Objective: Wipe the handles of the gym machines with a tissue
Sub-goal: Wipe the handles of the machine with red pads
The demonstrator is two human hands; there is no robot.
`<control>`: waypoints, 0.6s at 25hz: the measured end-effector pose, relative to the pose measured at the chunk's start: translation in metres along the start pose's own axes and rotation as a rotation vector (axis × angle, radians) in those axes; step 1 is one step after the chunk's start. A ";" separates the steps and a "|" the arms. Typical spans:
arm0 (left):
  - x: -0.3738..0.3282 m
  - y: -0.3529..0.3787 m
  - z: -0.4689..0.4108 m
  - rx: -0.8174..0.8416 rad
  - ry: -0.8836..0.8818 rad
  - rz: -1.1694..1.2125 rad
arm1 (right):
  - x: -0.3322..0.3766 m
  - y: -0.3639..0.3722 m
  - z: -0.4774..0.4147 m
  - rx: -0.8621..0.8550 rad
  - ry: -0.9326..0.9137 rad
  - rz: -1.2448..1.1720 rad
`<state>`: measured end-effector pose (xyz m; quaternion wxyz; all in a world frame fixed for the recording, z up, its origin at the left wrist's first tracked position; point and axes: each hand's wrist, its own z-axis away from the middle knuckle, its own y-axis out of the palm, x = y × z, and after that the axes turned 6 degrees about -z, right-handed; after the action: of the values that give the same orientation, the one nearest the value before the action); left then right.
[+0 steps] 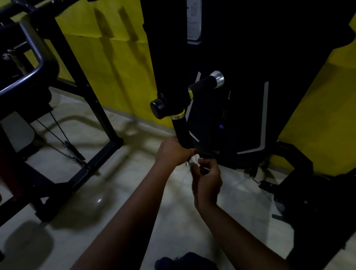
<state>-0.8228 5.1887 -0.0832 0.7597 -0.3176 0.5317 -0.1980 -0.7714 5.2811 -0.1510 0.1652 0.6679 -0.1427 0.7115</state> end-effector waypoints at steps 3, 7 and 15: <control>-0.001 0.000 0.001 0.004 0.004 0.027 | -0.009 0.005 -0.012 -0.020 -0.090 0.071; 0.001 0.000 0.002 -0.017 0.027 -0.008 | -0.012 0.007 -0.034 0.050 0.112 -0.003; 0.002 0.000 0.004 -0.019 0.007 -0.004 | 0.000 0.014 -0.043 0.050 0.616 -0.412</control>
<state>-0.8188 5.1881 -0.0833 0.7545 -0.3251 0.5355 -0.1957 -0.8160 5.2863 -0.1538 0.3241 0.4409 0.0686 0.8342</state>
